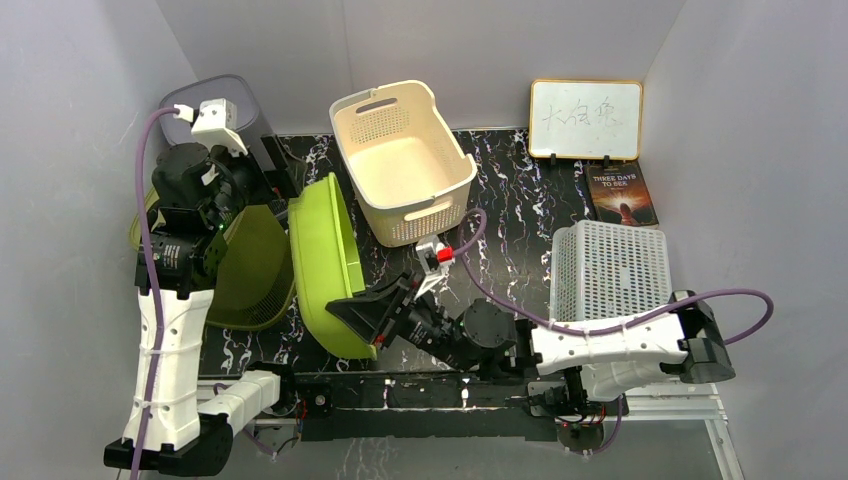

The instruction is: Turn the large container upside down

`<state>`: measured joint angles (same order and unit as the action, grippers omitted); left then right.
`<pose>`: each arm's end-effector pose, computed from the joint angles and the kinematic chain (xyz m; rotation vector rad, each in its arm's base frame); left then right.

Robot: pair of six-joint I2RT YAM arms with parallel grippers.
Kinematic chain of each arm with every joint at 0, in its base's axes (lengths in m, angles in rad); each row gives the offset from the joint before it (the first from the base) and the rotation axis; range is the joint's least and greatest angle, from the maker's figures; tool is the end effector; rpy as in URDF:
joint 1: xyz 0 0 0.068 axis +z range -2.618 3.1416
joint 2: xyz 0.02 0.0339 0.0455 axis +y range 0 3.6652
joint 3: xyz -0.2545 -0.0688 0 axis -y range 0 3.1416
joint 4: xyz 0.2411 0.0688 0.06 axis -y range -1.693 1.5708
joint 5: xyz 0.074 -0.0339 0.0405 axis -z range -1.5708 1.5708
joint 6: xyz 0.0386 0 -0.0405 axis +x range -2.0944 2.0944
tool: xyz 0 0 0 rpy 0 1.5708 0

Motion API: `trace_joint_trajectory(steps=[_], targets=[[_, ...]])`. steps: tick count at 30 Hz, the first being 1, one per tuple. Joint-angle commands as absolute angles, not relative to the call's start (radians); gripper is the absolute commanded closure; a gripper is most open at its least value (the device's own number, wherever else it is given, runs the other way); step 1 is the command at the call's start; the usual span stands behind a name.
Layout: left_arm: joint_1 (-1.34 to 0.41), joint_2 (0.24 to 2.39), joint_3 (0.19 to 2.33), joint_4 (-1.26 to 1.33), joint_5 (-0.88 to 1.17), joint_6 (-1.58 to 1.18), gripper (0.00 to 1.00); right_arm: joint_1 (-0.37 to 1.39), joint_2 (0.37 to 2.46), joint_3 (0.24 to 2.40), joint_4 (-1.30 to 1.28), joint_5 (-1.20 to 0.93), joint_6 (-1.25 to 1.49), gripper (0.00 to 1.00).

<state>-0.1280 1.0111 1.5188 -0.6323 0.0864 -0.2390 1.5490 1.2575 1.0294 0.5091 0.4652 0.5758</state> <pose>0.1761 -0.0260 0.4848 -0.0296 1.7067 -0.3472 0.0237 0.2938 0.3896 -0.2678 1.4590 1.4799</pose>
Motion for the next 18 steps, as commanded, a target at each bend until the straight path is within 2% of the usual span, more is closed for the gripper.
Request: trace_joint_trajectory(steps=[1, 13, 18], targets=[[-0.13, 0.995, 1.521, -0.643, 0.098, -0.233, 0.02, 1.535, 1.285, 0.899, 0.857, 0.503, 0.684, 1.0], [-0.13, 0.998, 1.514, -0.646, 0.103, -0.221, 0.02, 1.491, 1.297, 0.561, 1.319, 0.564, 0.985, 1.0], [-0.13, 0.997, 1.511, -0.644, 0.103, -0.221, 0.02, 1.43, 1.378, 0.544, 1.438, 0.492, 1.126, 1.0]])
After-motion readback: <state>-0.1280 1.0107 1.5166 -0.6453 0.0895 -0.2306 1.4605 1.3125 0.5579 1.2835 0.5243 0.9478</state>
